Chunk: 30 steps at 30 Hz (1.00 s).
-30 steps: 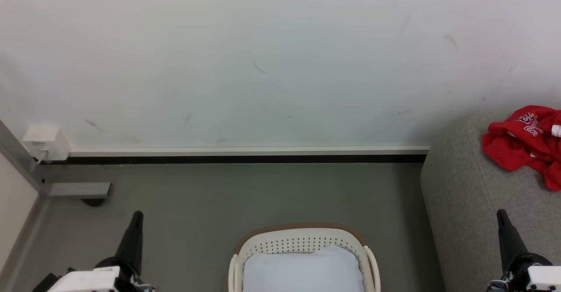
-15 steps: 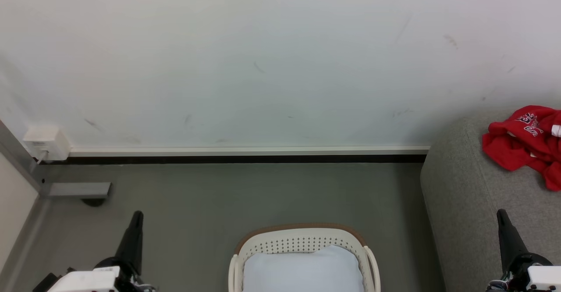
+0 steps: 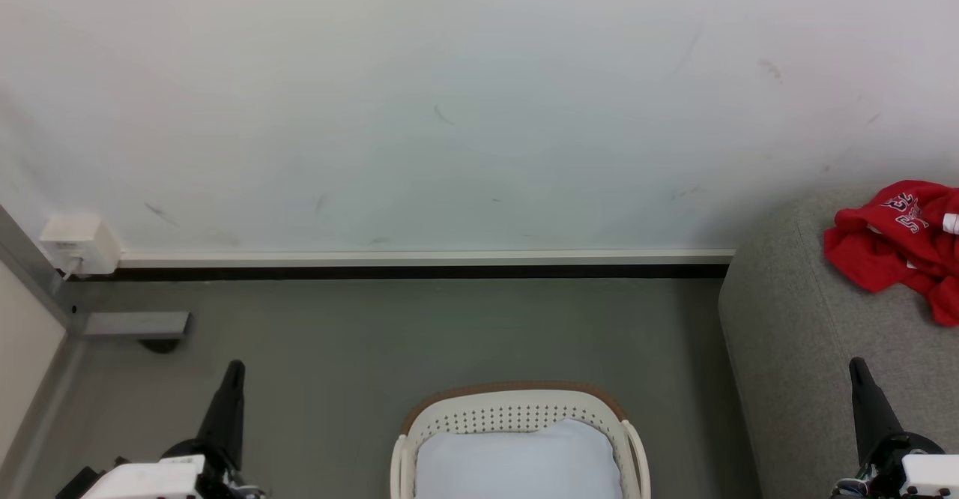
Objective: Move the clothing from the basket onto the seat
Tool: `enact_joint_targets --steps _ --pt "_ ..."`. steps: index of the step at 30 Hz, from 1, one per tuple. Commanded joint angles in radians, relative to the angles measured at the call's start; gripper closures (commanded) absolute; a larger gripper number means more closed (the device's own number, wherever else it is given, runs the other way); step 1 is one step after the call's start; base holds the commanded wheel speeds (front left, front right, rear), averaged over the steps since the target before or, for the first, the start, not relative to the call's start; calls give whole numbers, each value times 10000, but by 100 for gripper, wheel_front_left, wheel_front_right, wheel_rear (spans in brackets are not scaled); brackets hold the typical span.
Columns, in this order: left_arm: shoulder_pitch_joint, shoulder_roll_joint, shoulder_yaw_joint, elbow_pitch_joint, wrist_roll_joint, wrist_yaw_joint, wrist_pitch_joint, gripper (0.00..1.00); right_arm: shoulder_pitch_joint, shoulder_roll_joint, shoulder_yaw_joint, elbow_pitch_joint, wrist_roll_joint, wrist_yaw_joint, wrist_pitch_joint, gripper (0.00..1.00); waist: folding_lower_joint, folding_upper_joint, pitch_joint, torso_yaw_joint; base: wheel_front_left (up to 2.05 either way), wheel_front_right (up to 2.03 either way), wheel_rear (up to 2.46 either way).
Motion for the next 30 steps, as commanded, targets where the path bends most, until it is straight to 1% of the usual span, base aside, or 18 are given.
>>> enact_joint_targets --steps 1,30 --pt "-85 71 13 -32 -138 -67 37 100 -120 -79 -36 -56 16 -21 28 100 0 -1 0 0 0 0 0" --pt "-85 71 12 -32 -138 -67 37 100 -121 -79 -35 -57 16 -21 28 100 0 -1 0 0 0 0 0"
